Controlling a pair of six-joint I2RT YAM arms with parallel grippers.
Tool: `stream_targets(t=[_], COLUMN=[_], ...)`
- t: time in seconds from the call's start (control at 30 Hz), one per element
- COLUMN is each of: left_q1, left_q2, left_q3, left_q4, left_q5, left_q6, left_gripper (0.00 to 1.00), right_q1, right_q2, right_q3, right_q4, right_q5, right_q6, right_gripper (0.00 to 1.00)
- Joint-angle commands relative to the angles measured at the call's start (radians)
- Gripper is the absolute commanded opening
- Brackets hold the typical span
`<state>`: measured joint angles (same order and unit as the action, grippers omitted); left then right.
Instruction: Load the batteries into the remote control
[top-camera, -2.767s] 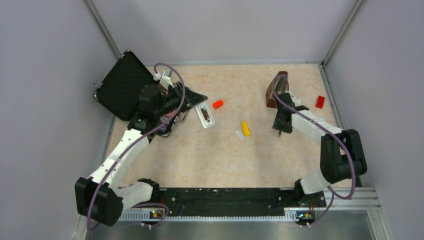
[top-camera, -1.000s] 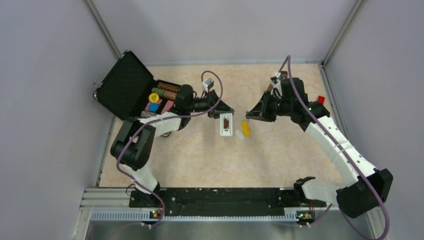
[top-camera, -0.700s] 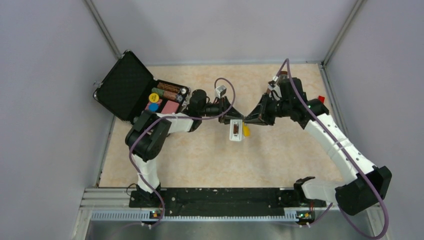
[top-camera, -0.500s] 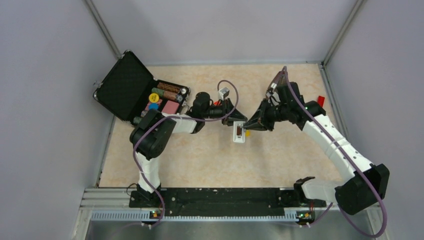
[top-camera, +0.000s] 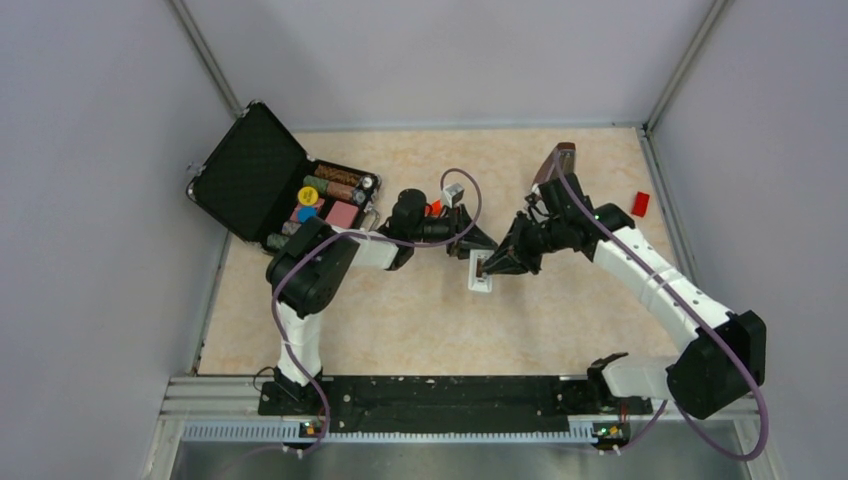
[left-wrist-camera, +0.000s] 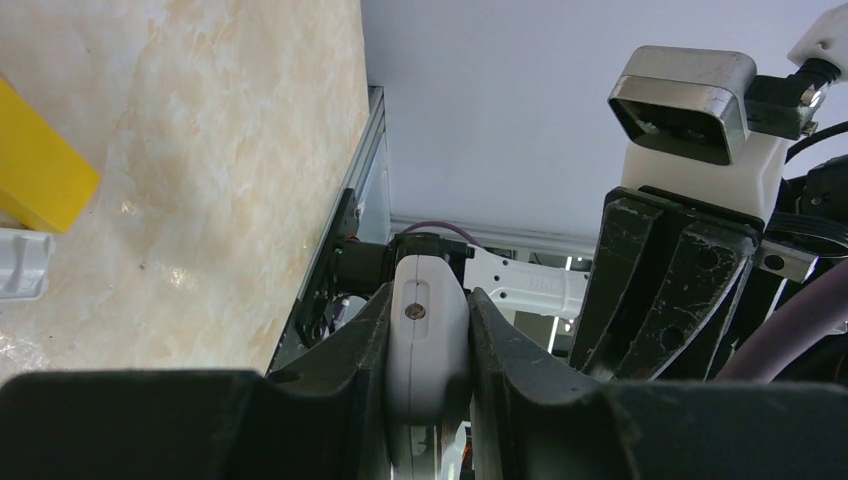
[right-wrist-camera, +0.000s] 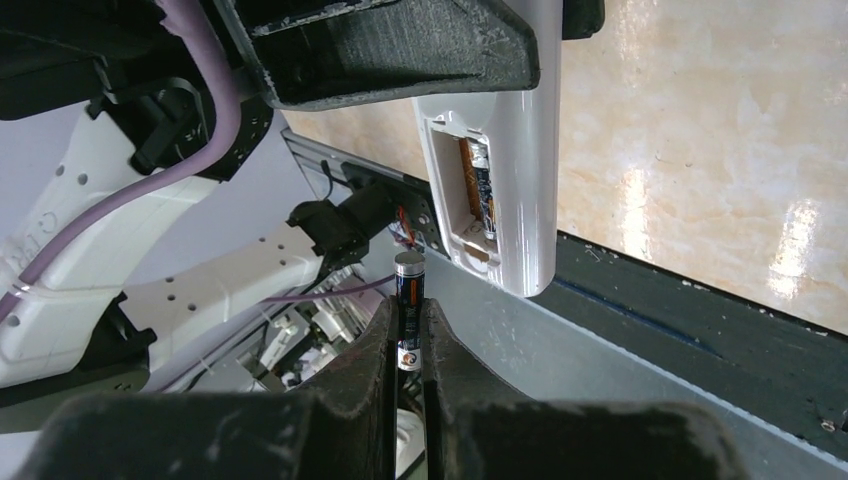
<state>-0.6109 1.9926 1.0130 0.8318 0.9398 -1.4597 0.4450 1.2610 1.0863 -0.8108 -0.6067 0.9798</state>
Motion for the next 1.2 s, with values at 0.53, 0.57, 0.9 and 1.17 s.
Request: stream_targets(t=[0.53, 0.57, 0.9, 1.17], left_q1=[-0.004, -0.003, -0.004, -0.007], left_q2=[0.001, 0.0, -0.007, -0.007], left_q3=[0.05, 0.05, 0.057, 0.055], left_q4=[-0.024, -0.024, -0.059, -0.056], left_q5=[0.051, 0.051, 0.06, 0.056], left_q6=[0.051, 0.052, 0.087, 0.086], left_gripper=[0.0, 0.0, 0.0, 0.0], right_q1=[0.059, 0.058, 0.058, 0.061], right_q2=[0.076, 0.08, 0.101, 0.105], right_q3=[-0.001, 0.006, -0.004, -0.025], right_q4=[0.007, 0.007, 0.035, 0.087], right_q5=[0.061, 0.069, 0.079, 0.067], right_q6=[0.015, 0.013, 0.011, 0.016], right_gripper=[0.1, 0.1, 0.11, 0.13])
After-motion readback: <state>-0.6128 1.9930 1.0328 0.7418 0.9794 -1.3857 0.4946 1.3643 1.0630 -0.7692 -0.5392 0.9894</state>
